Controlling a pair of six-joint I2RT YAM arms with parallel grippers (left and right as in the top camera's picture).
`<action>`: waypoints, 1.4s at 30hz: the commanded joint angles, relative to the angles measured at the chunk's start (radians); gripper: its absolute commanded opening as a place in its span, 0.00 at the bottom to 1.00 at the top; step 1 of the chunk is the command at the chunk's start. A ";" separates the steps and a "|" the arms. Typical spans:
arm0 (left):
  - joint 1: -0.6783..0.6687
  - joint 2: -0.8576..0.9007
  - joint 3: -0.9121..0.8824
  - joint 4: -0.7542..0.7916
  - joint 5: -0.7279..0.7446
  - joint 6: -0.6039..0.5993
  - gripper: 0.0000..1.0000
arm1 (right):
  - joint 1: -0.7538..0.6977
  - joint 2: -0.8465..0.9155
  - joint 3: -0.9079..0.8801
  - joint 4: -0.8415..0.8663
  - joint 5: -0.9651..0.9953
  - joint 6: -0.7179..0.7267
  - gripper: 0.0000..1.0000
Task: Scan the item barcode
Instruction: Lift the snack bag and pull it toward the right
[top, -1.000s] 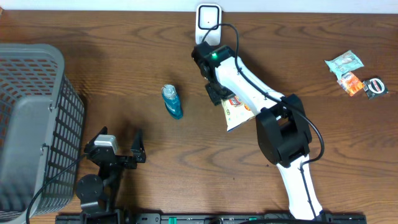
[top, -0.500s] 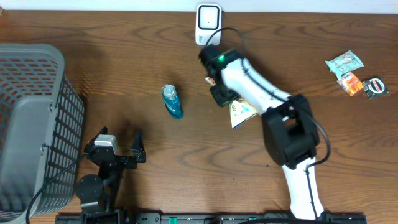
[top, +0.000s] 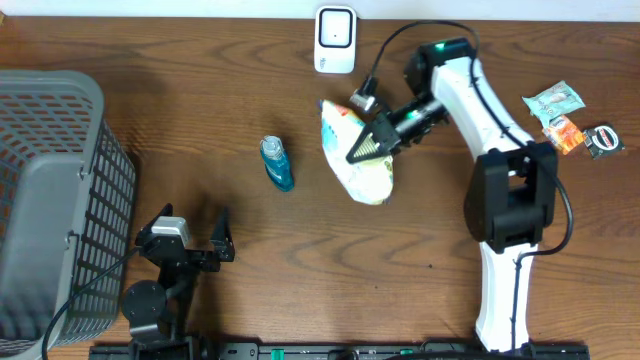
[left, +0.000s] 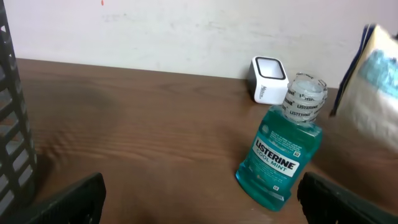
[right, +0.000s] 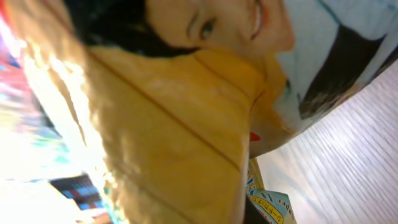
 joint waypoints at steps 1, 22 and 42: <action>-0.002 -0.005 -0.018 -0.028 0.016 0.009 0.98 | -0.014 0.010 0.003 -0.006 -0.174 -0.090 0.01; -0.002 -0.005 -0.018 -0.028 0.016 0.009 0.98 | -0.067 0.010 0.003 -0.006 -0.328 1.096 0.01; -0.002 -0.005 -0.018 -0.028 0.016 0.009 0.98 | -0.087 0.008 0.008 0.148 0.243 1.033 0.01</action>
